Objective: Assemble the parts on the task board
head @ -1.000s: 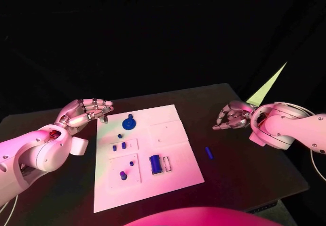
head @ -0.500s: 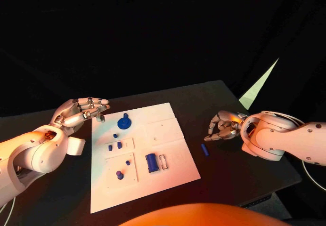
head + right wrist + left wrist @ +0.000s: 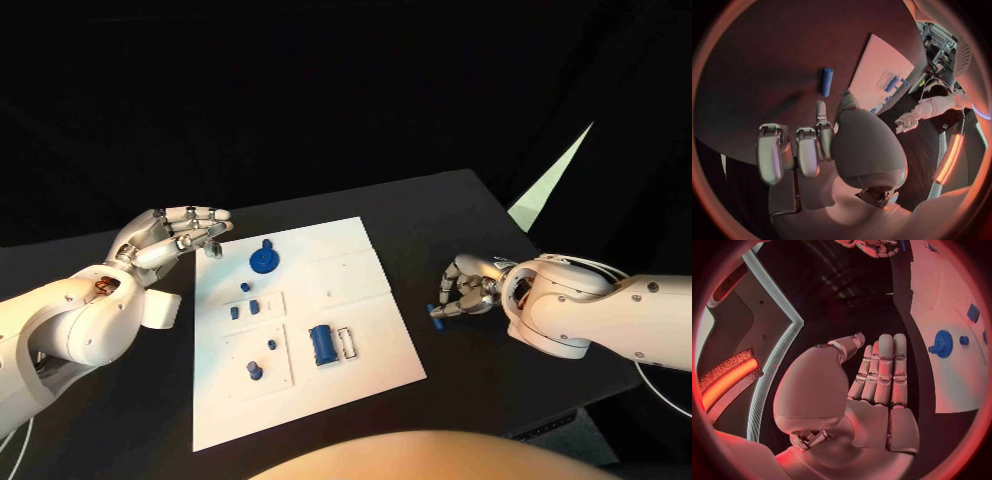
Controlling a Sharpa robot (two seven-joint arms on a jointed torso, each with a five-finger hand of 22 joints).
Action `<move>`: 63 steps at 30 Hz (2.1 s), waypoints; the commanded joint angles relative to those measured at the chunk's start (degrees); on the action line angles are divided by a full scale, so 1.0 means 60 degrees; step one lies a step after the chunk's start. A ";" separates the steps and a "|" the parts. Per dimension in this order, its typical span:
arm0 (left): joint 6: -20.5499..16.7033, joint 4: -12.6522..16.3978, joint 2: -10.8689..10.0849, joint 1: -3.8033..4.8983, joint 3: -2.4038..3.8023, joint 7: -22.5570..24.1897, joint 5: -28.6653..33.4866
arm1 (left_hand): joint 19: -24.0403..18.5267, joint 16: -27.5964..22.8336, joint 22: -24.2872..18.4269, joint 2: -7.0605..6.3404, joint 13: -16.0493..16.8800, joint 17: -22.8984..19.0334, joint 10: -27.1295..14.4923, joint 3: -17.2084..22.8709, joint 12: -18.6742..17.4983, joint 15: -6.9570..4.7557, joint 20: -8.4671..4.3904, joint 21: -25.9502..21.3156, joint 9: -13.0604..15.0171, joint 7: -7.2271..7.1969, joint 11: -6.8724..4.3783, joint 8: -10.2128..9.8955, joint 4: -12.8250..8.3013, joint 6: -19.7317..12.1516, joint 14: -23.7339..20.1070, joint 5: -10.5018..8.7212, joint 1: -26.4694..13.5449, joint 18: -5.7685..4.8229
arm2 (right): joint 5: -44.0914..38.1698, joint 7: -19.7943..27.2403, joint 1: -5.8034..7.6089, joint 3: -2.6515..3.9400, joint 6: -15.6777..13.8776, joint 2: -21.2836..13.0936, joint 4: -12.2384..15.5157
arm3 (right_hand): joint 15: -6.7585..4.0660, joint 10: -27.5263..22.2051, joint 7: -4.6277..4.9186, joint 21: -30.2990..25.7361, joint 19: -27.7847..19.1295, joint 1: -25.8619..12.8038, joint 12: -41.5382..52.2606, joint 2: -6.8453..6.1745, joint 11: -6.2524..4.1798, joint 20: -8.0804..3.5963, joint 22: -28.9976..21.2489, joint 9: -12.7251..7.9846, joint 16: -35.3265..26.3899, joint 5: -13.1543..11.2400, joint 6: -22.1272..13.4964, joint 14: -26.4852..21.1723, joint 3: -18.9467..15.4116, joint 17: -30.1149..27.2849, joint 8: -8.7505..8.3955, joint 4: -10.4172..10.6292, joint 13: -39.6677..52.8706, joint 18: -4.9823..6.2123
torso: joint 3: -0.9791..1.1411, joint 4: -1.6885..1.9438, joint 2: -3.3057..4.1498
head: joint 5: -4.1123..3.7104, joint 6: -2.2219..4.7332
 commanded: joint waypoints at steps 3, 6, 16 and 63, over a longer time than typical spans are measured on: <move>0.0033 0.0028 -0.0010 -0.0001 0.0006 0.0123 0.0074 | -0.0023 0.0016 -0.0013 -0.0043 0.0016 -0.0015 -0.0044 -0.0065 0.0060 0.0007 0.0062 -0.0044 0.0014 0.0007 0.0001 -0.0003 -0.0008 -0.0062 -0.0065 0.0044 -0.0075 0.0142 | -0.0523 -0.0338 -0.0172 -0.0013 0.0217 0.0145 -0.0117 | -0.0036 0.0137 -0.0027 0.0034 0.0642 -0.0092 0.0035 0.0014 -0.0052 -0.0006 0.2259 0.0015 0.0059 -0.0051 0.0089 0.0857 -0.0064 0.1793 -0.0040 0.0002 0.1359 -0.0091 | 0.0004 0.0003 0.0000 | -0.0001 -0.0010; 0.0041 0.0030 -0.0020 -0.0002 0.0006 0.0113 0.0069 | -0.0017 0.0019 -0.0029 -0.0038 0.0018 -0.0016 -0.0046 -0.0079 0.0071 0.0006 0.0063 -0.0066 0.0020 0.0006 0.0000 0.0004 0.0002 -0.0057 -0.0072 0.0046 -0.0074 0.0142 | -0.0558 -0.0372 -0.0256 -0.0017 0.0210 0.0240 -0.0198 | -0.0039 0.0139 -0.0033 0.0038 0.0643 -0.0097 0.0036 0.0021 -0.0057 -0.0009 0.2260 0.0018 0.0059 -0.0053 0.0109 0.0857 -0.0060 0.1792 -0.0034 0.0001 0.1360 -0.0092 | 0.0005 0.0000 -0.0001 | 0.0005 -0.0013; 0.0089 0.0036 -0.0043 -0.0004 0.0006 0.0059 0.0060 | -0.0013 0.0020 -0.0037 -0.0031 0.0019 -0.0016 -0.0049 -0.0083 0.0076 0.0007 0.0063 -0.0076 0.0023 0.0006 0.0000 0.0008 0.0010 -0.0054 -0.0074 0.0047 -0.0075 0.0142 | -0.0689 -0.0372 -0.0401 -0.0021 0.0074 0.0551 -0.0383 | -0.0062 0.0149 -0.0065 0.0051 0.0649 -0.0058 0.0049 0.0095 -0.0085 -0.0025 0.2264 0.0024 0.0065 -0.0037 0.0185 0.0860 -0.0015 0.1806 -0.0023 -0.0014 0.1367 -0.0095 | 0.0002 0.0004 0.0000 | -0.0001 0.0025; 0.0346 0.0017 -0.0110 -0.0004 0.0002 -0.0227 -0.0067 | 0.0028 -0.0016 -0.0096 0.0020 0.0016 -0.0045 -0.0140 -0.0041 0.0096 0.0011 0.0053 -0.0150 0.0030 0.0041 0.0023 -0.0011 -0.0055 -0.0126 -0.0157 0.0053 0.0095 0.0143 | 0.0214 -0.0398 -0.0158 -0.0008 -0.0395 0.0843 -0.0158 | -0.0275 0.0295 -0.0308 0.0400 0.0785 0.0646 0.0133 -0.0807 -0.0323 -0.0237 0.2356 0.0132 0.0163 0.0960 0.0770 0.0909 0.4892 0.2039 -0.0318 -0.0134 0.1457 -0.0166 | -0.0012 0.0018 -0.0014 | -0.0091 0.0390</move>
